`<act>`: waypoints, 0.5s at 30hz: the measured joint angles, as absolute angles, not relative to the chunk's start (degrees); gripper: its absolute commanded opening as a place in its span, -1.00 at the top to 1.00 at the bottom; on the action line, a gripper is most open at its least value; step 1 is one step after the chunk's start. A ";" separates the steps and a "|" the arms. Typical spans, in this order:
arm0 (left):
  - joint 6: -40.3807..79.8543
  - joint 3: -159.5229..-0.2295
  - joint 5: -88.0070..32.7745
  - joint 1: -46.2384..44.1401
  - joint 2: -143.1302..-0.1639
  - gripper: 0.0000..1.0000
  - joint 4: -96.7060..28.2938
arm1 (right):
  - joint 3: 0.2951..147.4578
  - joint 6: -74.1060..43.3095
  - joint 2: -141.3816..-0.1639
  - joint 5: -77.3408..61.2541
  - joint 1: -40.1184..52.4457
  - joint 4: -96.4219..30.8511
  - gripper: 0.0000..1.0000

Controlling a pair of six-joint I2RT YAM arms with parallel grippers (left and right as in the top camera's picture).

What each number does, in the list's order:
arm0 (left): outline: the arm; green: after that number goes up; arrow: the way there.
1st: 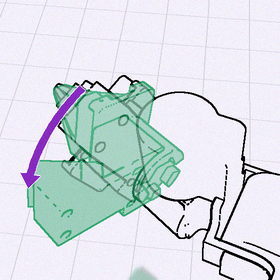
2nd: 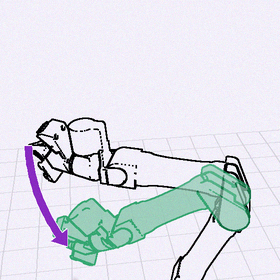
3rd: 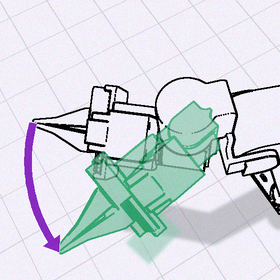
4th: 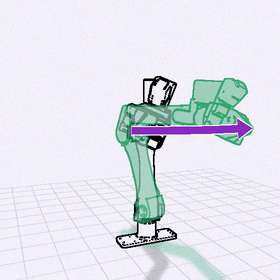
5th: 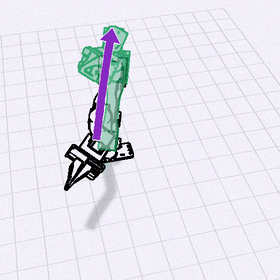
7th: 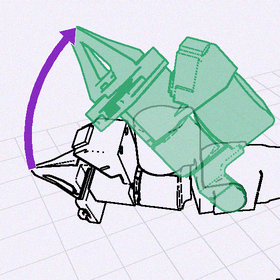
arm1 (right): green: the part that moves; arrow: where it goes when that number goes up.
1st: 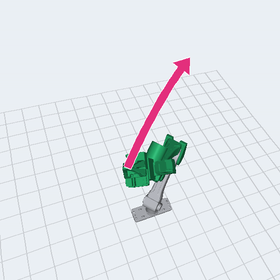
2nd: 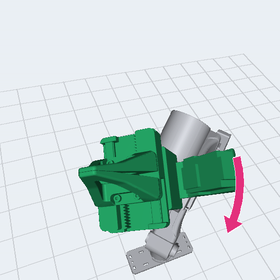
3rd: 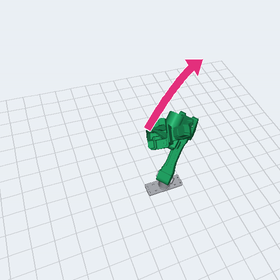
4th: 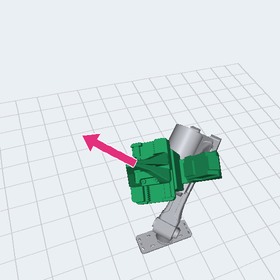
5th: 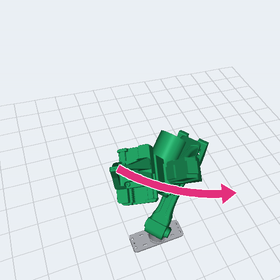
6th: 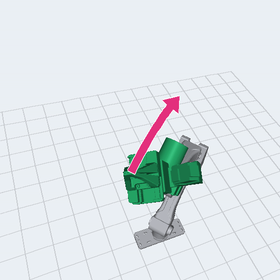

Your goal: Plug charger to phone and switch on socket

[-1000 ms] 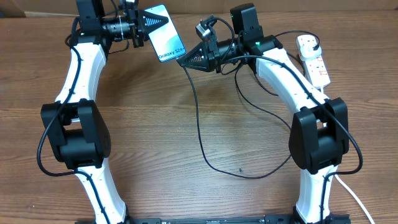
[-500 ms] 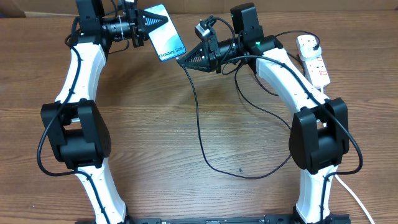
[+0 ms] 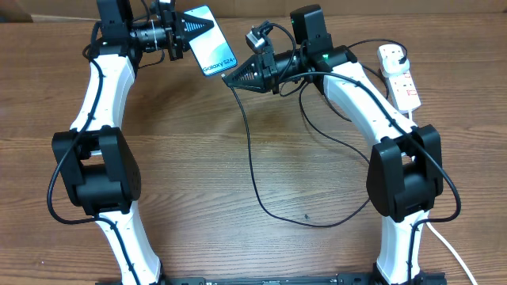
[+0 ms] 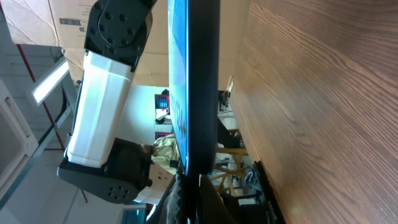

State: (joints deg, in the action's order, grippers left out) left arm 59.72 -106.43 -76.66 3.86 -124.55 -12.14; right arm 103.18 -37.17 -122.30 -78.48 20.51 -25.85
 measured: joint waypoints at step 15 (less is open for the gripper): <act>59.83 -106.43 -76.66 3.86 -124.55 0.91 -12.14 | 103.18 -37.82 -122.30 -77.78 20.73 -24.40 0.93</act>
